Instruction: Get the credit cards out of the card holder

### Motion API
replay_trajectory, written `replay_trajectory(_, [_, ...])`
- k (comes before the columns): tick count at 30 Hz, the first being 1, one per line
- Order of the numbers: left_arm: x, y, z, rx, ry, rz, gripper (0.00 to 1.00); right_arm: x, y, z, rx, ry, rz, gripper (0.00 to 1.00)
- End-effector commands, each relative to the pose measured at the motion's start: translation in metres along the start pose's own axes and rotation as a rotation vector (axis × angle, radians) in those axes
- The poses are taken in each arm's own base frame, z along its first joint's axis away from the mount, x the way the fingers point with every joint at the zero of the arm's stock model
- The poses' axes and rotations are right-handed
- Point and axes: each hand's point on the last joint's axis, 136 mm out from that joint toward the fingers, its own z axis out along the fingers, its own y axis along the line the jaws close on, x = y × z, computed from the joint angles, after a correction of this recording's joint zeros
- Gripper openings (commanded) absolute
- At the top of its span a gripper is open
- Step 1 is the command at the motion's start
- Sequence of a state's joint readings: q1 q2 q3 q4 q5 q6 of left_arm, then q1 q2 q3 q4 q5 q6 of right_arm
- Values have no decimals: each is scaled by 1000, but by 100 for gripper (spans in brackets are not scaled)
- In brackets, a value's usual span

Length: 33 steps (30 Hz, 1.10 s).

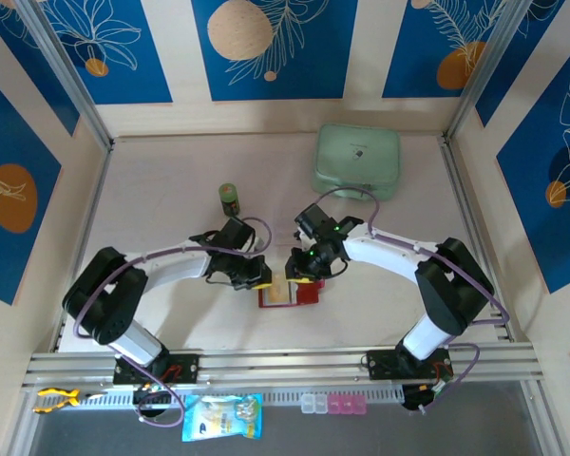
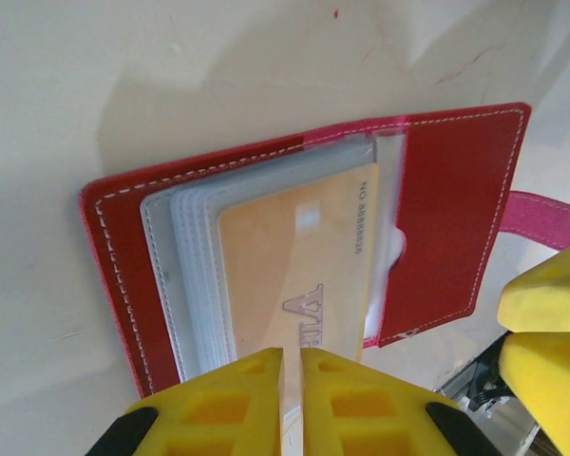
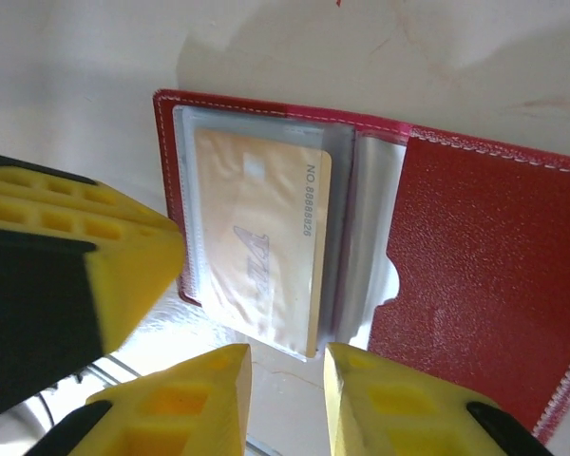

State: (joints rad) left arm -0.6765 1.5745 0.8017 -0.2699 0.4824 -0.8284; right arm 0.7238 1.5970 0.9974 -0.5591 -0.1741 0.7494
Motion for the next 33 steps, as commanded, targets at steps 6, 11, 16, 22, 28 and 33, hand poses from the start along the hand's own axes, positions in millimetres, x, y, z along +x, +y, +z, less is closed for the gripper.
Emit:
replay_trajectory(6, [8, 7, 12, -15, 50, 3, 11, 8, 13, 6, -139, 58, 60, 31])
replay_trajectory(11, [11, 17, 11, -57, 50, -9, 10, 10, 8, 16, -136, 65, 65, 33])
replay_trajectory(16, [12, 19, 13, -55, 50, -16, 10, 9, 4, 24, -140, 63, 69, 36])
replay_trajectory(22, [14, 23, 13, -66, 50, -24, 10, 8, 3, 32, -153, 60, 55, 29])
replay_trajectory(28, [14, 24, 15, -64, 52, -31, 9, 8, 2, 35, -143, 55, 40, 24])
replay_trajectory(33, [15, 25, 15, -69, 54, -34, 9, 6, -2, 39, -118, 54, 41, 24])
